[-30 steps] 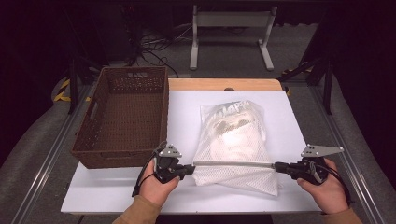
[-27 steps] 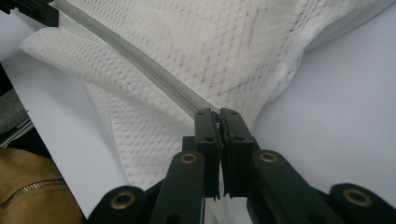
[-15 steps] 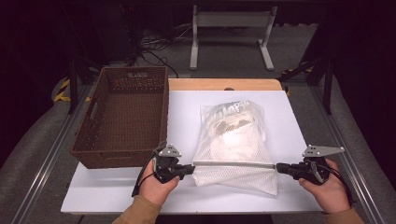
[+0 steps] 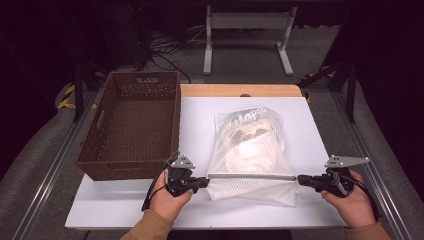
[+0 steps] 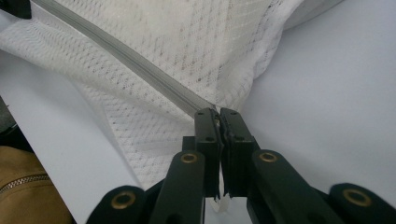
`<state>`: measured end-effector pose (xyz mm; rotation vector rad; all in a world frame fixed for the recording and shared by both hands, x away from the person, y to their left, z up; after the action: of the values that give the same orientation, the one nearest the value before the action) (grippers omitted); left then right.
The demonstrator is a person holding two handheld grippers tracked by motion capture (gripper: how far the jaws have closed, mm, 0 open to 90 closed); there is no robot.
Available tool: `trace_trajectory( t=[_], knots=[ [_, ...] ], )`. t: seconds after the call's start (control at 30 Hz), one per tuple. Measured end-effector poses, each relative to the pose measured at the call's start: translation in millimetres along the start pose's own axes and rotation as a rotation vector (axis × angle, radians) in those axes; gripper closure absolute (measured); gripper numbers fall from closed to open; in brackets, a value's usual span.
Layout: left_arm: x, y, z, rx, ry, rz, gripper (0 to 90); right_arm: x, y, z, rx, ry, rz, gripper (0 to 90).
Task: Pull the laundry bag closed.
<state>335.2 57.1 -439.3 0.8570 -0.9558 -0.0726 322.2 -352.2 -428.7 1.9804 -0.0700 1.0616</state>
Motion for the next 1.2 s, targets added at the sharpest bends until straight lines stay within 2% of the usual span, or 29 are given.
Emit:
trace_trajectory(
  t=[0.13,0.23,0.27,0.37,0.53,0.67,0.7,0.77,0.93,0.97,1.1,1.2],
  knots=[
    [0.4,-1.3,3.2,-0.013,-0.002,-0.004,88.9,-0.6,1.4,2.3,-0.023,0.0,-0.003,86.8],
    [-0.1,0.0,1.1,-0.011,0.0,0.005,88.6,-0.5,0.6,1.9,-0.011,0.006,-0.006,86.6],
    [0.1,0.6,0.8,-0.01,-0.011,0.012,88.3,-0.5,0.1,1.1,-0.002,0.008,-0.008,86.3],
    [0.6,1.0,0.9,-0.009,-0.014,0.019,85.9,-0.2,-1.0,1.1,-0.018,0.03,-0.003,81.5],
    [-0.4,7.2,-5.2,-0.013,0.002,0.029,74.3,2.0,2.3,0.9,-0.029,0.057,0.041,69.0],
    [-0.2,11.5,-6.8,-0.013,0.014,0.051,64.7,4.5,4.7,-0.2,-0.042,0.069,0.073,64.3],
    [0.5,12.7,-7.5,-0.009,0.004,0.06,62.3,5.1,5.2,0.0,-0.048,0.075,0.082,63.6],
    [0.5,13.6,-7.1,-0.005,0.01,0.061,59.6,5.6,5.7,-0.1,-0.051,0.078,0.09,63.5],
    [2.2,20.5,-9.3,0.012,-0.014,0.096,58.6,7.2,9.0,-0.7,-0.056,0.077,0.119,62.5],
    [2.1,21.6,-9.2,0.014,-0.007,0.103,57.4,7.6,9.9,-0.6,-0.059,0.075,0.126,62.2],
    [3.2,28.6,-13.2,0.039,-0.026,0.139,54.0,9.5,13.1,1.8,-0.077,0.083,0.155,60.9],
    [4.4,35.3,-14.7,0.076,-0.052,0.172,55.2,10.2,14.9,3.4,-0.083,0.079,0.161,60.7]
  ],
)
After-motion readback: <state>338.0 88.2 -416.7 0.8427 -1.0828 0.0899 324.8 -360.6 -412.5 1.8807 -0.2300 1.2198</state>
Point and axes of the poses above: each handheld gripper's, and its own axes: y roughly backward along the jaws, x roughly out of its top, z roughly to its right, the point moved 3 cm from there along -y, roughly forward along the jaws, and after that the axes turned 4 degrees about x, right-handed, at the moved point
